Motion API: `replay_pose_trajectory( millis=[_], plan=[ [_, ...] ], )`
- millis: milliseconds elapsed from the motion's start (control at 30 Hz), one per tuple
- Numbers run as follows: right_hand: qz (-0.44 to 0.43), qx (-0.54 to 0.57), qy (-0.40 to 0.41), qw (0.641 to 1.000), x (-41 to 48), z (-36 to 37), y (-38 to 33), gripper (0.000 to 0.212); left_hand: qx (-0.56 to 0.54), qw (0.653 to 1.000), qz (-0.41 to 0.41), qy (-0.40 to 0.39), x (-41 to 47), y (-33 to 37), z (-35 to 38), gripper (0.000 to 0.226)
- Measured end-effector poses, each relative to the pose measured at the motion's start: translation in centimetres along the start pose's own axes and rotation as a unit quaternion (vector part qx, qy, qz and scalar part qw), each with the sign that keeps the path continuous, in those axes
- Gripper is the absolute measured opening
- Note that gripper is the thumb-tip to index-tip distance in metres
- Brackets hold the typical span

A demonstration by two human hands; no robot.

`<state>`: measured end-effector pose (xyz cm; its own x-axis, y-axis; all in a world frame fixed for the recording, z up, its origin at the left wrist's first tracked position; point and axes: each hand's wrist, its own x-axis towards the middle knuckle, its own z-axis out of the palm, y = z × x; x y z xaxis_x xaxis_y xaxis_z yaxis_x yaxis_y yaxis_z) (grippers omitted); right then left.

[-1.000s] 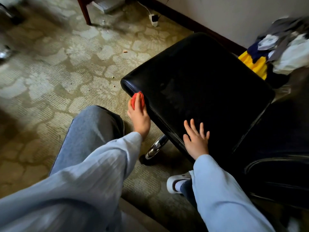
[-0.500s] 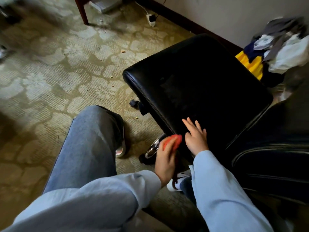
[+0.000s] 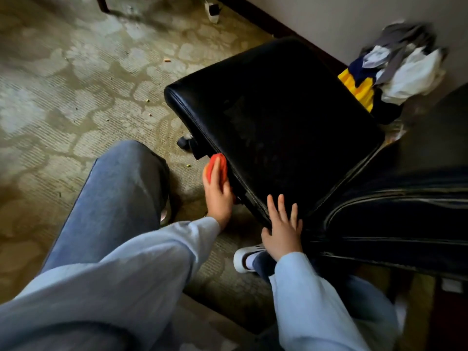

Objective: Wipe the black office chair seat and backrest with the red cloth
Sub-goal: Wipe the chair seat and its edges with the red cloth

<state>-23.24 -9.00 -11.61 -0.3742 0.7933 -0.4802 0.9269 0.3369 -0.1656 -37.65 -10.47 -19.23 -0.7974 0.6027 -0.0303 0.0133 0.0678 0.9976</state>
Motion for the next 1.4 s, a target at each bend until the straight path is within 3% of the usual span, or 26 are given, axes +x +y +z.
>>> replay_pose_trajectory(
  millis=[167, 400, 600, 733, 1033, 1100, 1167, 1233, 1333, 1400],
  plan=[
    [-0.003, 0.022, -0.005, 1.000, 0.4, -0.1, 0.6, 0.083, 0.075, 0.995, 0.029, -0.053, -5.3, 0.1, 1.3, 0.063],
    [-0.005, 0.042, 0.026, 0.999, -0.7, 0.3, 2.1, 0.084, 0.142, 0.954, 0.094, -0.246, -11.8, -0.8, 0.4, 0.051],
    [-0.072, 0.042, 0.097, 0.992, -3.9, 3.0, 4.9, 0.076, 0.168, 0.979, 0.076, -0.091, -9.1, 2.3, -0.2, 0.069],
    [-0.078, 0.032, 0.107, 0.991, -4.4, 3.8, 5.3, 0.075, 0.236, 0.965, 0.117, 0.003, -3.3, 2.7, -0.3, 0.065],
    [-0.077, 0.048, 0.157, 0.983, -4.5, 4.7, 5.8, 0.064, 0.265, 0.943, 0.172, -0.110, -7.3, 0.5, 3.4, 0.054],
    [-0.080, 0.046, 0.136, 0.986, -4.8, 4.4, 6.0, 0.059, 0.276, 0.921, 0.188, -0.199, -9.1, 0.2, 3.2, 0.051],
    [-0.077, 0.036, 0.129, 0.988, -5.2, 4.1, 6.4, 0.054, 0.292, 0.876, 0.224, -0.312, -10.9, -0.2, 2.5, 0.044],
    [-0.055, 0.030, 0.117, 0.991, -5.8, 4.1, 6.6, 0.052, 0.306, 0.838, 0.253, -0.376, -12.3, -1.0, 1.4, 0.049],
    [-0.020, 0.015, 0.092, 0.995, -6.4, 4.2, 6.7, 0.052, 0.284, 0.879, 0.188, -0.335, -12.8, -0.8, 0.9, 0.052],
    [0.010, -0.007, 0.091, 0.996, -6.8, 4.2, 6.8, 0.052, 0.295, 0.890, 0.202, -0.281, -12.0, 0.9, 1.1, 0.053]
  ],
)
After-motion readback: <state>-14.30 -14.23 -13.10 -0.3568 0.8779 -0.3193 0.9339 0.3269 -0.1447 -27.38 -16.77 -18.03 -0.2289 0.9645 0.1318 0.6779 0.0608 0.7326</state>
